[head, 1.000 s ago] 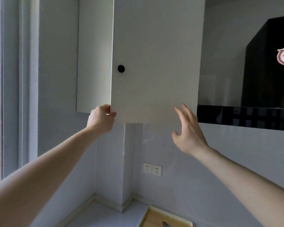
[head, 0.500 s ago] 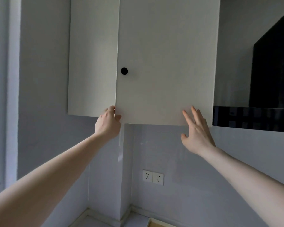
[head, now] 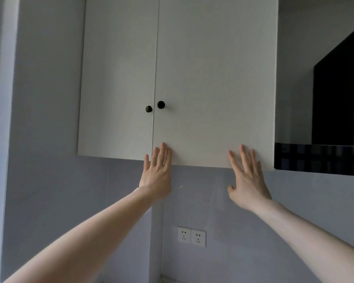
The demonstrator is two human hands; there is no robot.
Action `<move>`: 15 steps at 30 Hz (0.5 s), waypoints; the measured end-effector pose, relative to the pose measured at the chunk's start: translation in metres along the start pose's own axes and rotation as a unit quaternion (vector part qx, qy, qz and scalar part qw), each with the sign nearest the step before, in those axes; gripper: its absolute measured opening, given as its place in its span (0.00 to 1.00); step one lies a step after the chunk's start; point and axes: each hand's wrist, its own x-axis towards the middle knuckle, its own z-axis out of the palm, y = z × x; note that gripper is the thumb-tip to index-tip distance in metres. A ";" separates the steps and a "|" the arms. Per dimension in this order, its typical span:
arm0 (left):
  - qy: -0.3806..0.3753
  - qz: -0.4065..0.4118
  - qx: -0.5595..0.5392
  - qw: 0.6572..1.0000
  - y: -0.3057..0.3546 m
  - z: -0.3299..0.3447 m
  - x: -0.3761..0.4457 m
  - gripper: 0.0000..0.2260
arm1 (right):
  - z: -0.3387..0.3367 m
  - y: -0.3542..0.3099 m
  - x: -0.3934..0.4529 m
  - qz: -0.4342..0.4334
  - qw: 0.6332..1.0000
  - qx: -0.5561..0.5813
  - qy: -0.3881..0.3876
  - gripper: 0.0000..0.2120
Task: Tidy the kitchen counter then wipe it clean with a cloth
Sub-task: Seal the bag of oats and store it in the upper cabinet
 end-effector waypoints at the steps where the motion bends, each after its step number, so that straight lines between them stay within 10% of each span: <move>1: -0.011 0.000 -0.002 1.000 0.001 -0.001 0.001 0.43 | 0.001 0.000 0.000 -0.001 1.000 -0.004 -0.002 0.51; 15: -0.085 0.013 -0.026 0.996 0.026 0.004 0.008 0.40 | 0.010 0.008 0.005 -0.025 0.996 -0.068 -0.056 0.51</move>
